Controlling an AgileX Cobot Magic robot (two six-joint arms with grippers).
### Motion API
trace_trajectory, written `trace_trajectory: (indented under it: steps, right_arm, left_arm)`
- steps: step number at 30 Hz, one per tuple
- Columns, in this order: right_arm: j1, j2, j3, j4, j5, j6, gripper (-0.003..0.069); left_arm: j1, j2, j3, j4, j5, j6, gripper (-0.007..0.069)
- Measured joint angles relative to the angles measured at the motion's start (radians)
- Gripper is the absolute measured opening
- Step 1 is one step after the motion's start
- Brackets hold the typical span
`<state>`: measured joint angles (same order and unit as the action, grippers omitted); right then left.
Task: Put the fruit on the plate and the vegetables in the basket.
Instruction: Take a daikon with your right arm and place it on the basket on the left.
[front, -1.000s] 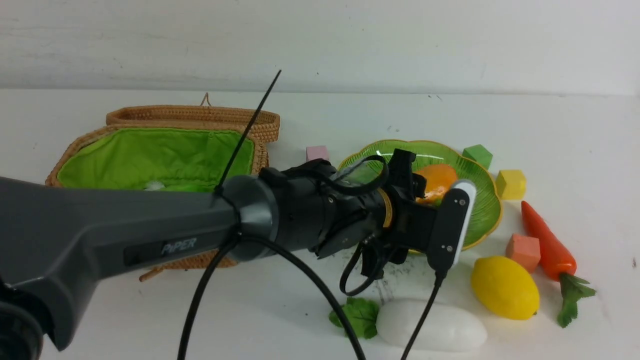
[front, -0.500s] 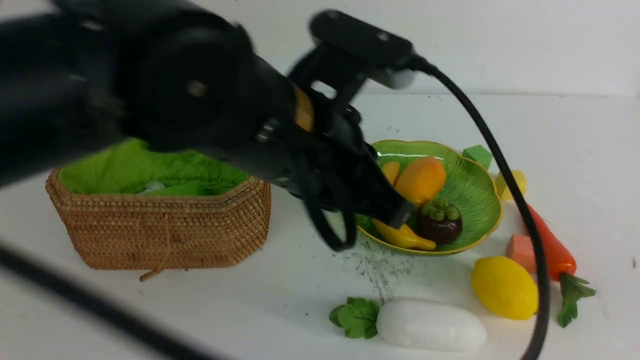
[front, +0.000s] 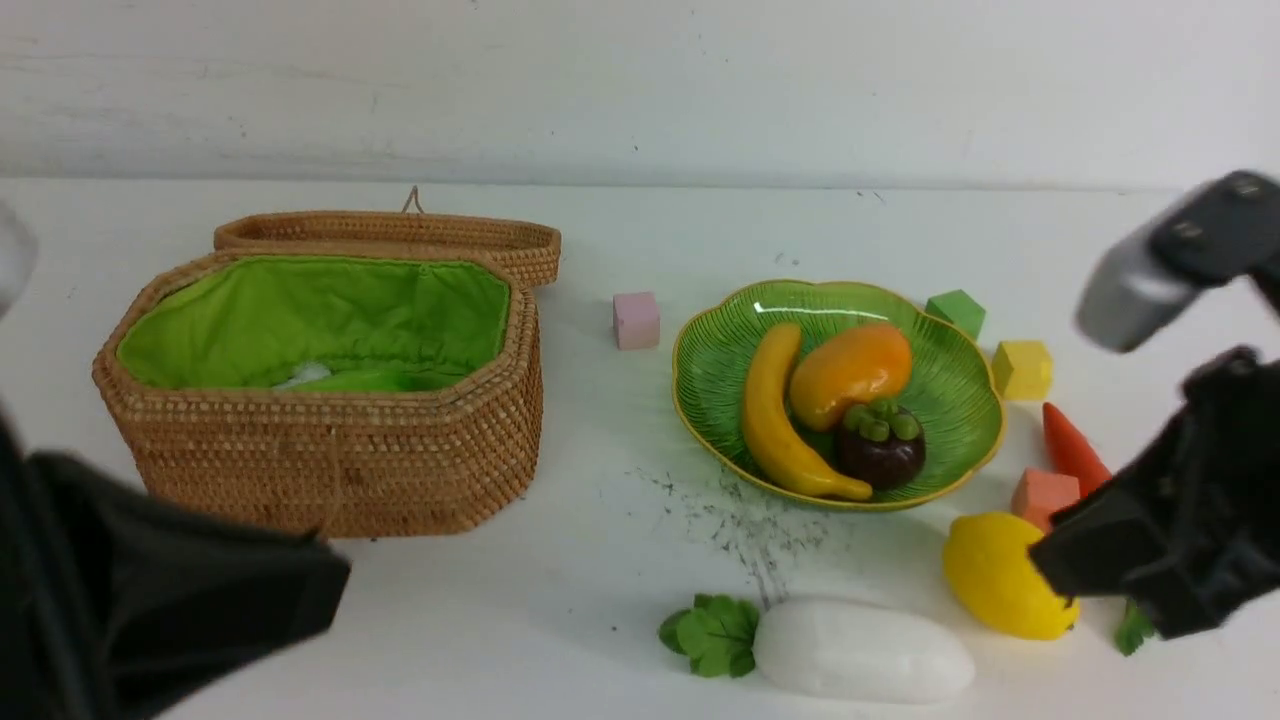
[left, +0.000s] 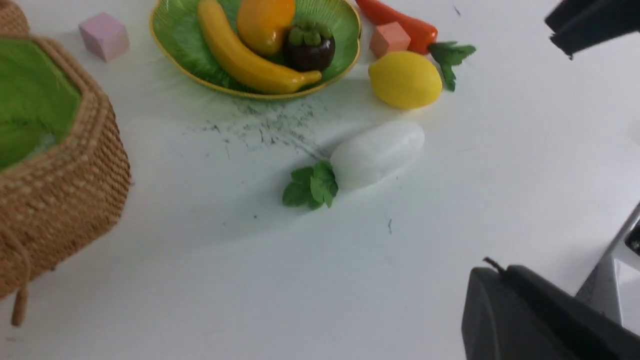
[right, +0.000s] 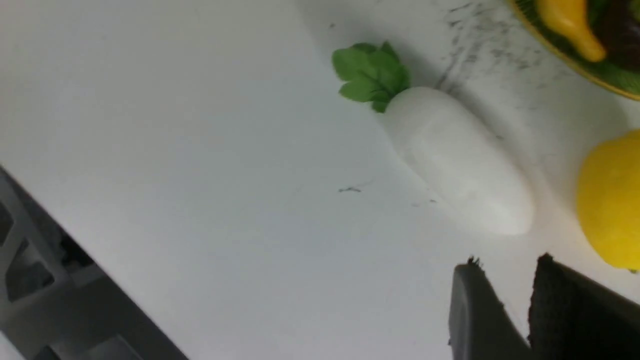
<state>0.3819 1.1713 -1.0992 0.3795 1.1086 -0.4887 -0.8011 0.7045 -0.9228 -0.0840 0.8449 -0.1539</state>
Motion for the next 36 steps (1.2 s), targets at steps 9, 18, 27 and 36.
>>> trace_trajectory:
  steps: [9,18,27,36]
  right_arm:
    - [0.000,0.295,0.000,0.053,-0.122,-0.266,0.0467]
    - [0.032,0.459,0.000,0.041,-0.244,-0.517,0.0590]
    - [0.114,0.598,0.000,-0.118,-0.401,-0.570,0.0590]
    - [0.120,0.664,0.000,-0.137,-0.412,-0.571,0.0585]
  left_arm:
    - [0.000,-0.170,0.116,-0.012,0.020,0.000,-0.0013]
    - [0.000,-0.187,0.124,-0.013,0.040,-0.002,-0.0013]
    - [0.000,-0.188,0.124,-0.013,0.042,-0.003,-0.0013]
    - [0.000,-0.188,0.124,-0.013,0.052,-0.003,-0.0013]
